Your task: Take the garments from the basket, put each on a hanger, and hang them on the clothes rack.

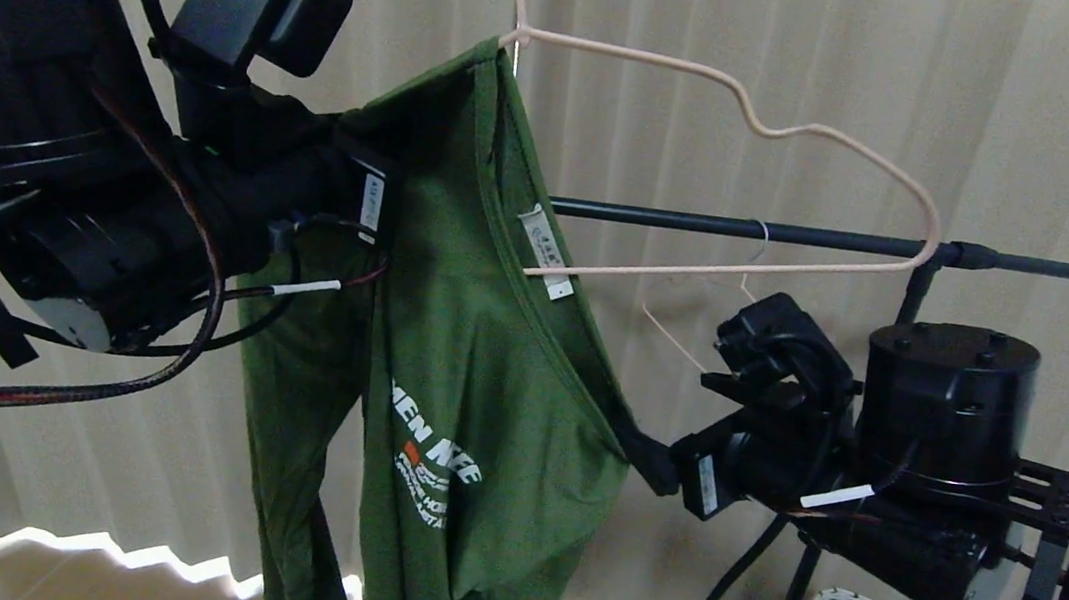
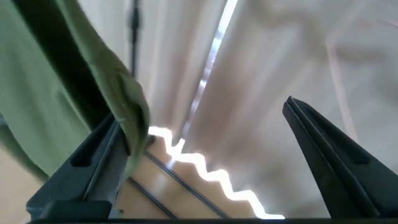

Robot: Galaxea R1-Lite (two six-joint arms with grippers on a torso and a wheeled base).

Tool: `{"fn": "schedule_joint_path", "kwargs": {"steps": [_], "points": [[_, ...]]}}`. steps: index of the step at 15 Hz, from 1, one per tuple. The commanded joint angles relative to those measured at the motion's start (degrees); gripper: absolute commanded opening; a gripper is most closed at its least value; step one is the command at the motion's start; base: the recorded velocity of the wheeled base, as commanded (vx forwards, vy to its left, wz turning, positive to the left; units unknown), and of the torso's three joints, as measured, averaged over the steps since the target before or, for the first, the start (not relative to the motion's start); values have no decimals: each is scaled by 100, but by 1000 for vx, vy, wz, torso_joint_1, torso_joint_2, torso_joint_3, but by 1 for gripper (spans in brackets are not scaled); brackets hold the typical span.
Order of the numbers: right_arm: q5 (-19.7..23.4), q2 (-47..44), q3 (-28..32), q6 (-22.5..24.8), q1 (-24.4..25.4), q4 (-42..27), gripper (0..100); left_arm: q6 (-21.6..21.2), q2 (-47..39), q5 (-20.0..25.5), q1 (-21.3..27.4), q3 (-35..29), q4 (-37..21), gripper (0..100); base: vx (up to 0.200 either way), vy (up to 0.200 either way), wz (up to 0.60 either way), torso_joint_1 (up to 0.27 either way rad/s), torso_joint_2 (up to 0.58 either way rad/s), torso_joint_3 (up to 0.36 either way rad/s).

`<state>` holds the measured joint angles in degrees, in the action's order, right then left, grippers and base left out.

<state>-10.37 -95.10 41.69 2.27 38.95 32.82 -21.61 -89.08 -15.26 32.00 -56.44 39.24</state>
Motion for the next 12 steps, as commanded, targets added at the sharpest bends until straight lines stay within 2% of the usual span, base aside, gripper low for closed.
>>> {"fn": "schedule_joint_path", "kwargs": {"steps": [1,2,3,5,6,9,12], "points": [[0,325,-232,37,-230,-3,100,-89,-66,-3,-229,28,5,0,0,0,0,0,0,0],[9,651,-601,248,-696,23,100,-414,-110,-3,-458,142,198,0,0,0,0,0,0,0],[9,765,-698,274,-924,23,100,-598,-119,-3,-502,248,356,0,0,0,0,0,0,0],[9,914,-733,274,-1153,-3,100,-1038,-110,-3,-625,459,585,0,0,0,0,0,0,0],[18,984,-715,283,-1328,-3,100,-1521,-110,-3,-739,731,901,0,0,0,0,0,0,0],[44,1081,-680,274,-1425,23,100,-2295,-171,-3,-1012,1171,1402,0,0,0,0,0,0,0],[159,1257,-618,265,-1399,23,100,-2532,-303,-3,-1099,1294,1631,0,0,0,0,0,0,0]]}}
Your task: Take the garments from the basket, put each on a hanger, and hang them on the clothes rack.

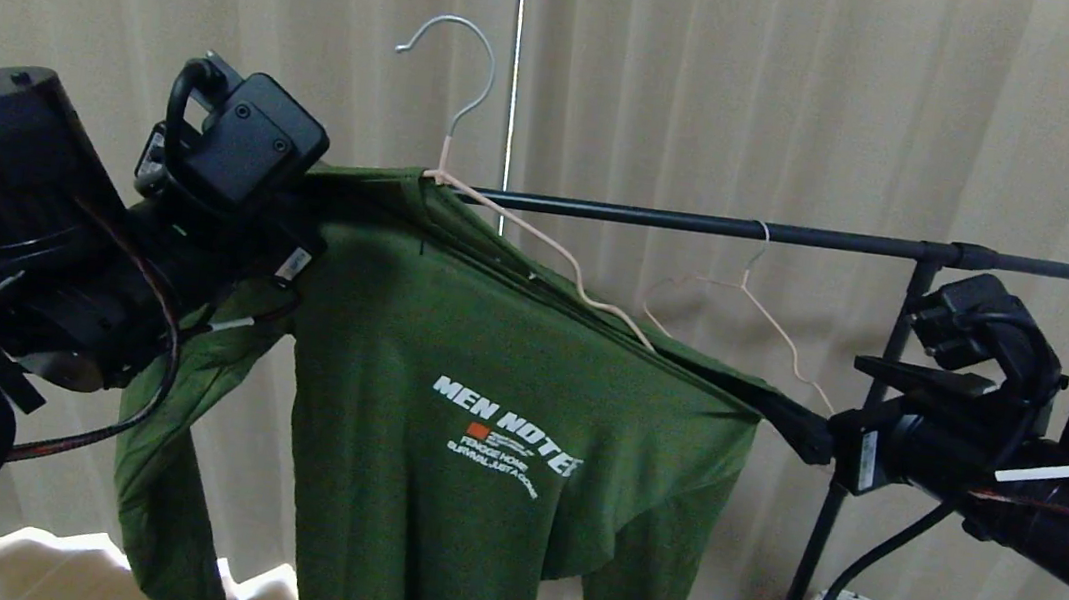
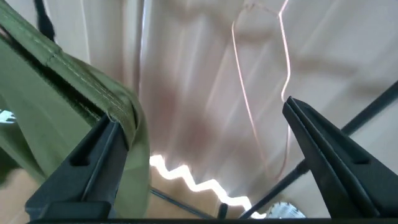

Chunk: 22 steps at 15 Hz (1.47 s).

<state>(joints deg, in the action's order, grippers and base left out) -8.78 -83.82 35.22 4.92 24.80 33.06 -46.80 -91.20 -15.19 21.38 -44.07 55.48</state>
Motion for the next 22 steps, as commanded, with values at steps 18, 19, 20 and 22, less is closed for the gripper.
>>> {"fn": "schedule_joint_path", "kwargs": {"steps": [18,19,20,22], "points": [[236,-758,1629,1046,1634,-529,100,1542,-601,-274,411,258,59,0,0,0,0,0,0,0],[227,-925,1866,1054,1643,-529,100,1639,-592,-300,437,399,68,0,0,0,0,0,0,0],[183,-1075,2121,1054,1669,-555,100,1648,-557,-292,437,531,112,0,0,0,0,0,0,0],[-28,-1312,2402,1063,1669,-564,100,1815,-557,-265,437,619,226,0,0,0,0,0,0,0]]}}
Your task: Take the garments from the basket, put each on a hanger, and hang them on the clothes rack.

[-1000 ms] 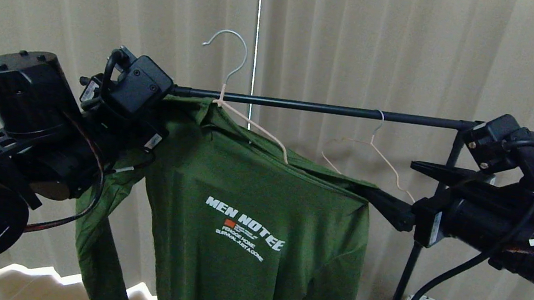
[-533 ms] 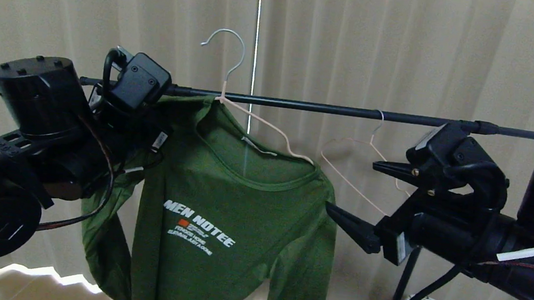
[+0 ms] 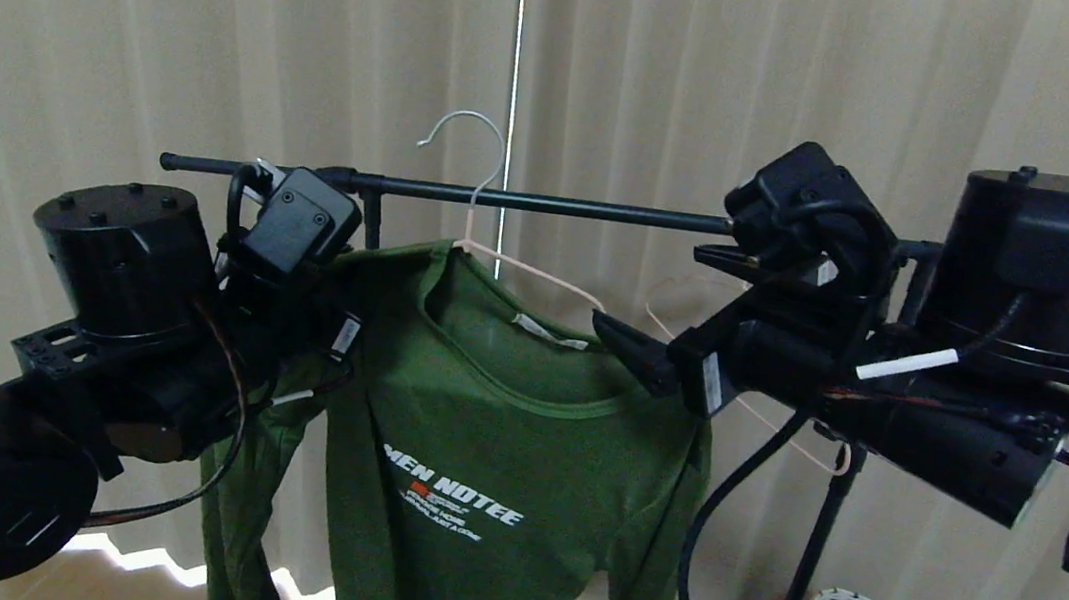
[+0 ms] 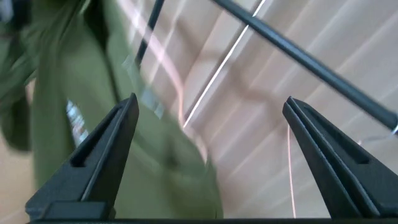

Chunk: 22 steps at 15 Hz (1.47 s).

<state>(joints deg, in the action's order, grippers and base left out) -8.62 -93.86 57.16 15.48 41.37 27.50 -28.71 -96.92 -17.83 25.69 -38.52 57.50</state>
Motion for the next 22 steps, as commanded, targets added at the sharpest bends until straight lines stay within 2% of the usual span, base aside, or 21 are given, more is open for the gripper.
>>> {"fn": "schedule_joint_path", "kwargs": {"steps": [1,5,12,13,22], "points": [[-114,-432,287,7,11,-17,100,111,15,8,51,64,33,0,0,0,0,0,0,0],[-193,-660,427,227,2,-43,100,164,164,34,165,134,33,0,0,0,0,0,0,0],[-246,-748,603,271,2,-52,100,155,278,43,253,354,279,0,0,0,0,0,0,0],[-254,-748,603,280,2,-43,0,146,278,61,253,354,279,0,0,0,0,0,0,0],[-246,-739,586,280,11,1,0,120,270,78,420,354,358,0,0,0,0,0,0,0]]}}
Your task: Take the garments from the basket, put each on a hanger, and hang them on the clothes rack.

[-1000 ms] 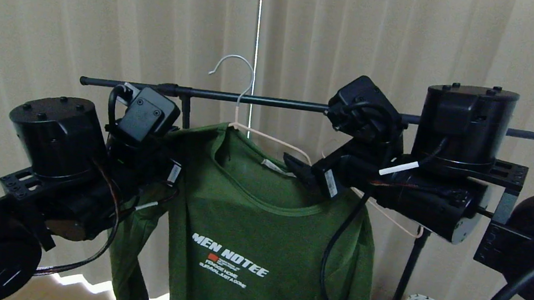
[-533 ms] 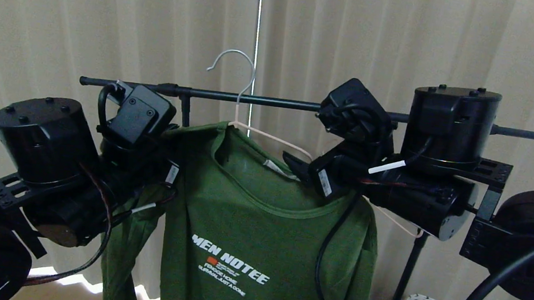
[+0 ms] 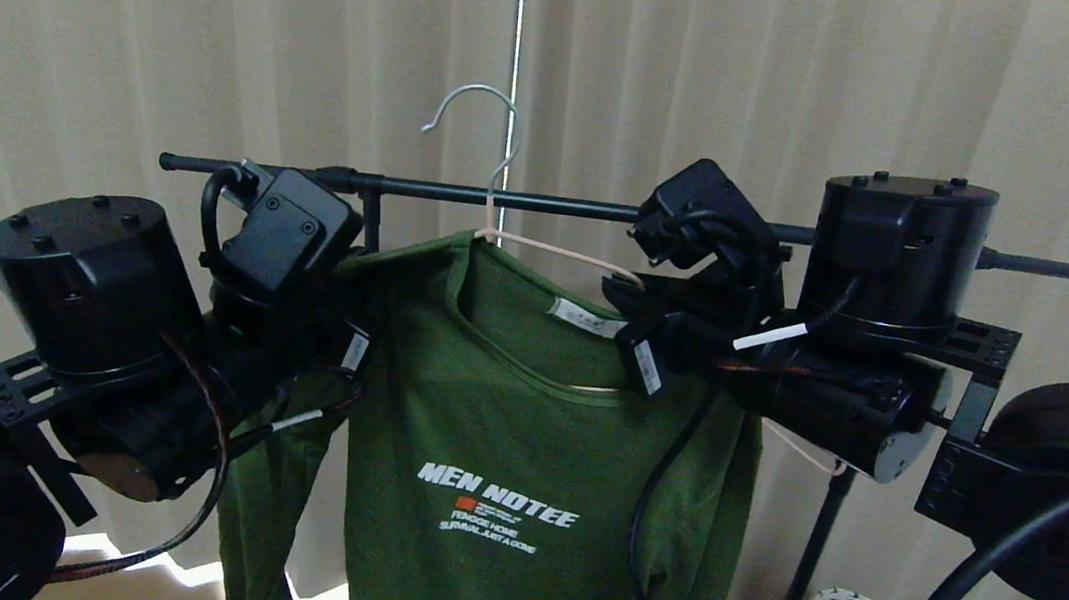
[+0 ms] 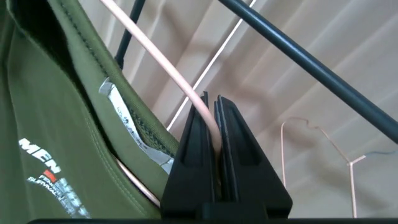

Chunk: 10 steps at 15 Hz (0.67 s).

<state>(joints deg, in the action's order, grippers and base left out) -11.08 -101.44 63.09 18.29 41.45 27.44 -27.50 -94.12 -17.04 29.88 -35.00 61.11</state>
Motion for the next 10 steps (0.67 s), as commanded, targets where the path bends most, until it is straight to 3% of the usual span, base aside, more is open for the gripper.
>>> {"fn": "schedule_joint_path", "kwargs": {"steps": [1,2,3,6,10], "points": [[1,19,-7,0,4,24,0,-1,-10,-1,0,11,-3,0,0,0,0,0,0,0],[1,28,-16,-9,4,24,0,-10,-10,17,0,11,-3,0,0,0,0,0,0,0],[1,36,-33,-18,4,33,0,-27,-10,149,-8,19,-3,100,0,0,0,0,0,0],[-43,177,-244,-27,-75,51,0,26,70,483,9,63,6,100,0,0,0,0,0,0],[-105,652,-842,-27,-682,455,0,26,500,1230,27,547,6,100,0,0,0,0,0,0]]}}
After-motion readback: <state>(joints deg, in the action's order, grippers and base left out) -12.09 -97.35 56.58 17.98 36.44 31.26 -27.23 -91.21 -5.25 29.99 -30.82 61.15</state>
